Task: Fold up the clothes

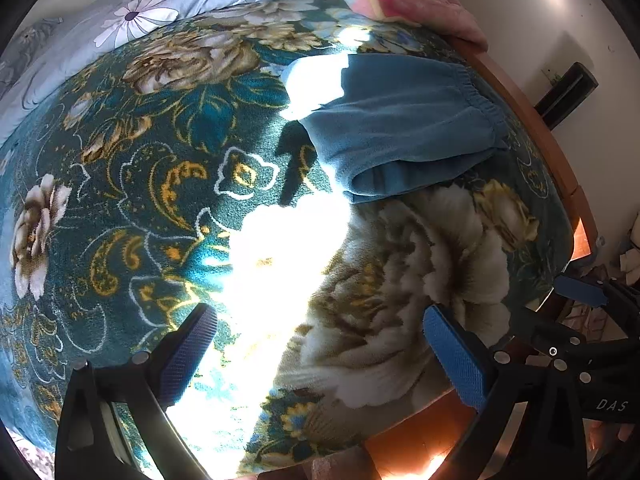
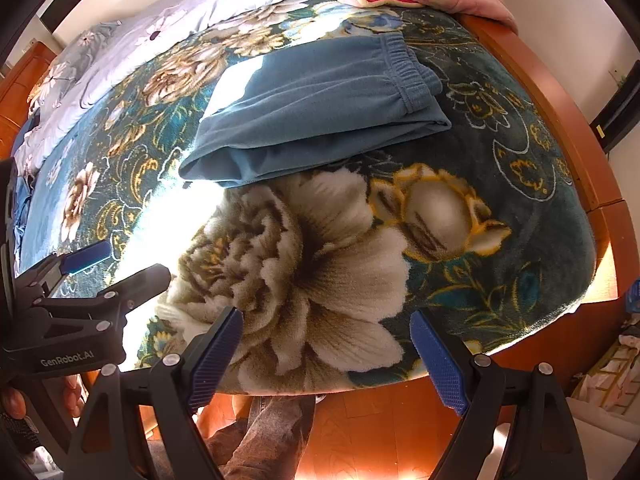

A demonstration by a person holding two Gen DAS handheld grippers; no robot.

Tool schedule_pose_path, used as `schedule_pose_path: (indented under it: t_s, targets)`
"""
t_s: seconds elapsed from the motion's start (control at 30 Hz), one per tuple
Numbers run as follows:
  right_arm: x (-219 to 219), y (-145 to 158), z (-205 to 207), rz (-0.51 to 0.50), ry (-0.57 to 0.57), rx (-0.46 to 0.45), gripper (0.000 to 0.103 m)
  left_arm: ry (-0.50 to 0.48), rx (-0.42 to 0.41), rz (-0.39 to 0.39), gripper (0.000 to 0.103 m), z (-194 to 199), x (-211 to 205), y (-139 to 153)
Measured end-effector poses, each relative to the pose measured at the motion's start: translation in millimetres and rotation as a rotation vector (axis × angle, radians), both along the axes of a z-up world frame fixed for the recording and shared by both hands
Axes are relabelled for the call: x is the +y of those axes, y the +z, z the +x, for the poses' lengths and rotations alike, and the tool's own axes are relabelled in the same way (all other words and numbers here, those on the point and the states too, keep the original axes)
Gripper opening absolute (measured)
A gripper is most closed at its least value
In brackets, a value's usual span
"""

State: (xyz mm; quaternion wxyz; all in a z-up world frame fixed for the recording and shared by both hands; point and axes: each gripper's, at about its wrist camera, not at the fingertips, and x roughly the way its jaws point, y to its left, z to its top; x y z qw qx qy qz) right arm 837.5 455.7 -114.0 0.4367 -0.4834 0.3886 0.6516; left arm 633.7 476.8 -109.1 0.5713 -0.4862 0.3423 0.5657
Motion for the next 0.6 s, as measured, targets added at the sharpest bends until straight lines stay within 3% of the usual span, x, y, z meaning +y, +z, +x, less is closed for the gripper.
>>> schedule_pose_path:
  t_s: [0.6]
  targets:
    - [5.8, -1.1, -2.1, -0.004, 0.006, 0.001, 0.088, 0.023, 0.029, 0.006, 0.103, -3.2, 3.4, 1.3]
